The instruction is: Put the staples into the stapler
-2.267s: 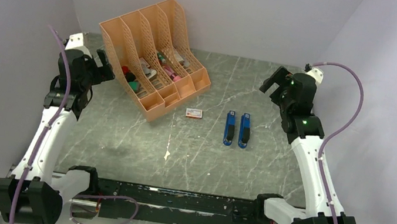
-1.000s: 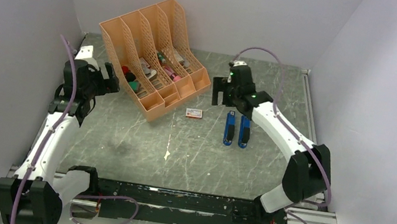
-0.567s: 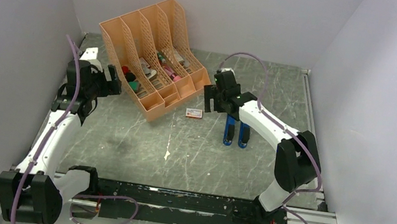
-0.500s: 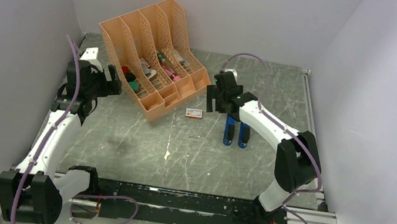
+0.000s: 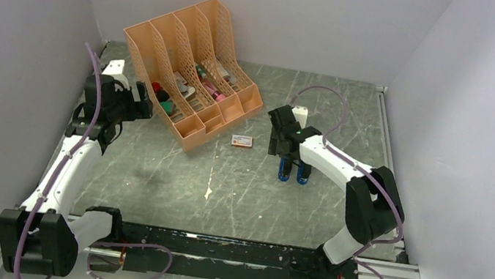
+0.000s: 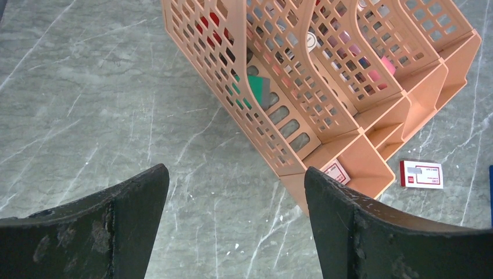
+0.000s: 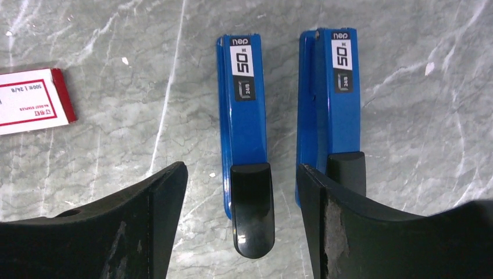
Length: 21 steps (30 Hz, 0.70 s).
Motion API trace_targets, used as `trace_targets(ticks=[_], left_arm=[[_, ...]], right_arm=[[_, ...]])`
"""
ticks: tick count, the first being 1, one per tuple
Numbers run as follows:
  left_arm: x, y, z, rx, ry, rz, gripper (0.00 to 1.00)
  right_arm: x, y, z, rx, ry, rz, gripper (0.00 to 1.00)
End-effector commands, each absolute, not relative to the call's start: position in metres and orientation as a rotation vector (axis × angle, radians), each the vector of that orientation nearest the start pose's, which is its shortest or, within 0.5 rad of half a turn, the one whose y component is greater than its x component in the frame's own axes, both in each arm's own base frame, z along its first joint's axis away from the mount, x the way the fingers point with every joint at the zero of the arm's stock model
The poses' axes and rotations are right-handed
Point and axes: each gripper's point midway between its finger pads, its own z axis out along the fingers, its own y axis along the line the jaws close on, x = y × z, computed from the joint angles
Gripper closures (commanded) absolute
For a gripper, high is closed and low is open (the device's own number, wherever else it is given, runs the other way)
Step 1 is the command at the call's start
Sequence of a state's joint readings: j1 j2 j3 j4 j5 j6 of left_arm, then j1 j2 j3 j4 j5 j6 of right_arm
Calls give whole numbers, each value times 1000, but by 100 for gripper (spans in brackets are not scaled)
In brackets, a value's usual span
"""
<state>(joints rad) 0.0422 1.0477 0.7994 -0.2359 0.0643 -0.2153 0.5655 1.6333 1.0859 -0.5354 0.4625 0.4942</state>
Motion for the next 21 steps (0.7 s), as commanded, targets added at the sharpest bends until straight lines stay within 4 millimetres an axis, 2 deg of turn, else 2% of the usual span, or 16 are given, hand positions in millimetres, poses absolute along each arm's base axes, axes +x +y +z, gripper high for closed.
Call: trace_targets(ticks=[1, 5, 12, 16, 19, 21], left_arm=[[351, -8, 206, -181, 1995, -177, 9], [352, -10, 204, -173, 2001, -186, 10], [350, -6, 206, -174, 1997, -159, 11], [349, -6, 205, -168, 1998, -154, 11], [350, -5, 206, -166, 1999, -147, 11], [350, -3, 206, -172, 1999, -136, 11]], right_arm=[[332, 139, 72, 124, 2481, -160, 30], [329, 139, 64, 131, 2504, -145, 40], [321, 136, 58, 136, 2526, -126, 47], [310, 132, 46, 135, 2554, -120, 51], [309, 134, 45, 120, 2556, -102, 56], [311, 136, 47, 96, 2551, -94, 63]])
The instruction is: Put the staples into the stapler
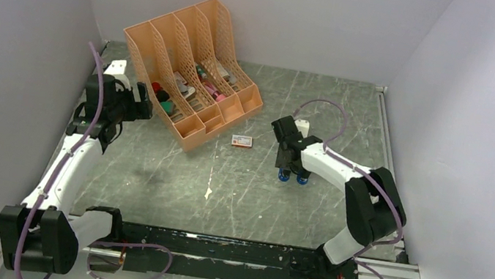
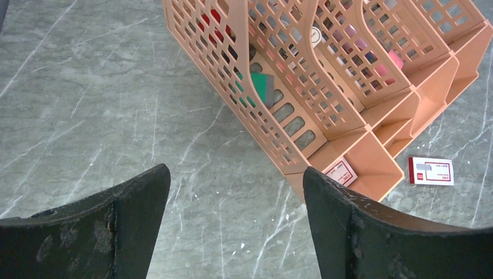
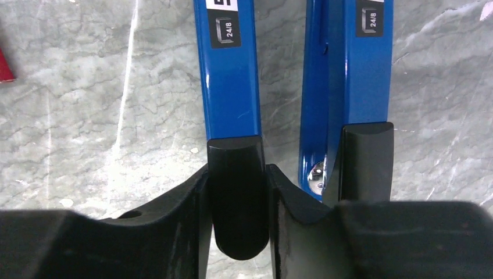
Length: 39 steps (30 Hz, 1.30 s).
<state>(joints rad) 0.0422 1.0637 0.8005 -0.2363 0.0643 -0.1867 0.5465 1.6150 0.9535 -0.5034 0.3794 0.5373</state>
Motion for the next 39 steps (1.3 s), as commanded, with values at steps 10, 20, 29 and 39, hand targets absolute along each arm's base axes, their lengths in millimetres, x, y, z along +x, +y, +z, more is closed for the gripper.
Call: trace_targets(ticks=[10, 20, 29, 39], left_arm=[[342, -10, 216, -245, 1987, -209, 1], [341, -26, 268, -145, 1875, -293, 1], [326, -63, 286, 60, 1753, -479, 0], [307, -75, 284, 166, 1654, -509, 1]], right_arm=[[310, 151, 95, -188, 2416, 79, 87], [281, 199, 144, -573, 2195, 429, 100], [254, 251, 142, -840, 2109, 514, 100], [231, 290, 115, -1096, 2054, 438, 98]])
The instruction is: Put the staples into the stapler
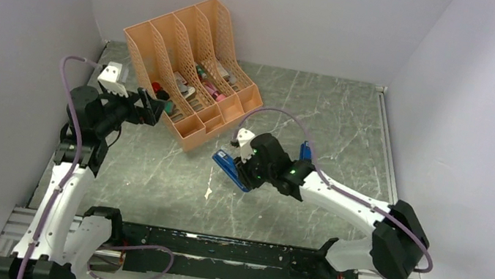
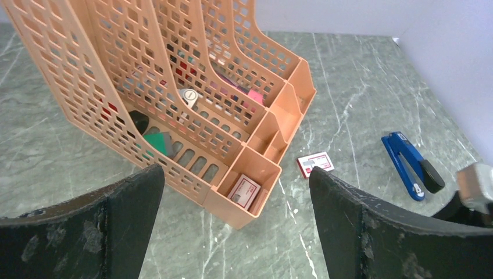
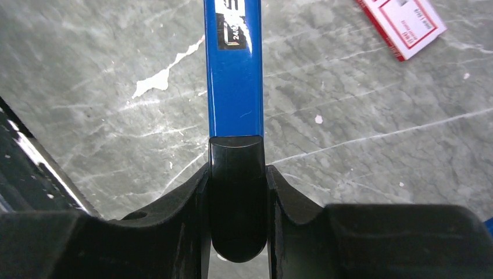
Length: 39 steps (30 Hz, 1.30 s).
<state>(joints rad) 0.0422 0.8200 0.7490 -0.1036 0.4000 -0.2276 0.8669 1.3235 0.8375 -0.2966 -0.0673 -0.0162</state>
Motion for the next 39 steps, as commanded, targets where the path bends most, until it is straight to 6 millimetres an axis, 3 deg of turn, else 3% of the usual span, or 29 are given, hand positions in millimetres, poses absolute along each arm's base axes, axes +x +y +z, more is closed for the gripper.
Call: trace_targets(ticks=[1, 7, 12, 19, 23, 32, 39], left_arm=[[307, -74, 280, 160, 1663, -499, 1], [310, -67, 272, 155, 1687, -453, 1], [313, -63, 271, 157, 1700, -423, 1], [315, -63, 264, 176, 1731, -415, 0], [314, -65, 259, 182, 1742, -426, 0], [316, -62, 257, 169, 1750, -411, 1], [316, -72, 261, 183, 1717, -478, 1]], right_arm=[[231, 292, 113, -1110, 2050, 427, 97], [229, 306, 103, -1159, 2018, 411, 96], [216, 315, 92, -1270, 1998, 462, 95], [201, 308, 57, -1471, 2036, 388, 97], [198, 303, 47, -1537, 2015, 339, 96], [202, 304, 47, -1532, 1988, 303, 75], [203, 309, 65, -1488, 1958, 336, 57]])
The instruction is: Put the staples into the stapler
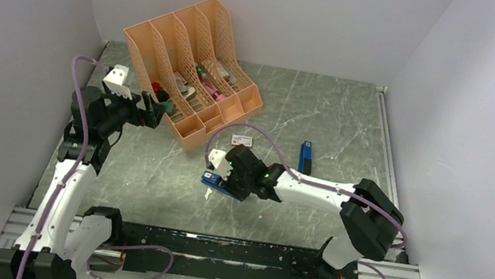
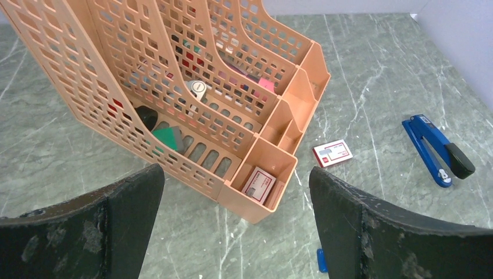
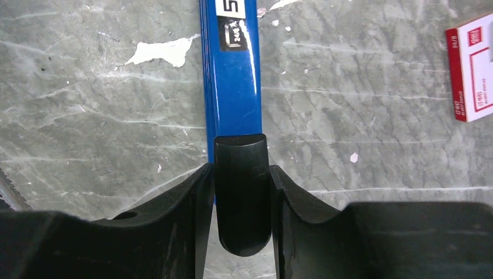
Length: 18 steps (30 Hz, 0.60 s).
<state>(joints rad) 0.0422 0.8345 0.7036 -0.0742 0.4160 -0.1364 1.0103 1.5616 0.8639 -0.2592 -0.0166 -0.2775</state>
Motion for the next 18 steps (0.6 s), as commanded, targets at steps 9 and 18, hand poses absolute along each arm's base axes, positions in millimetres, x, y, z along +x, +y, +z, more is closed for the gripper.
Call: trace_targets(ticks=[9, 18], left_arm=[[313, -83, 260, 263, 1728, -469, 1], [311, -117, 257, 421, 1739, -516, 1]], right_arm=[[208, 319, 132, -1222, 1813, 476, 31], [232, 282, 207, -706, 1656, 478, 29]])
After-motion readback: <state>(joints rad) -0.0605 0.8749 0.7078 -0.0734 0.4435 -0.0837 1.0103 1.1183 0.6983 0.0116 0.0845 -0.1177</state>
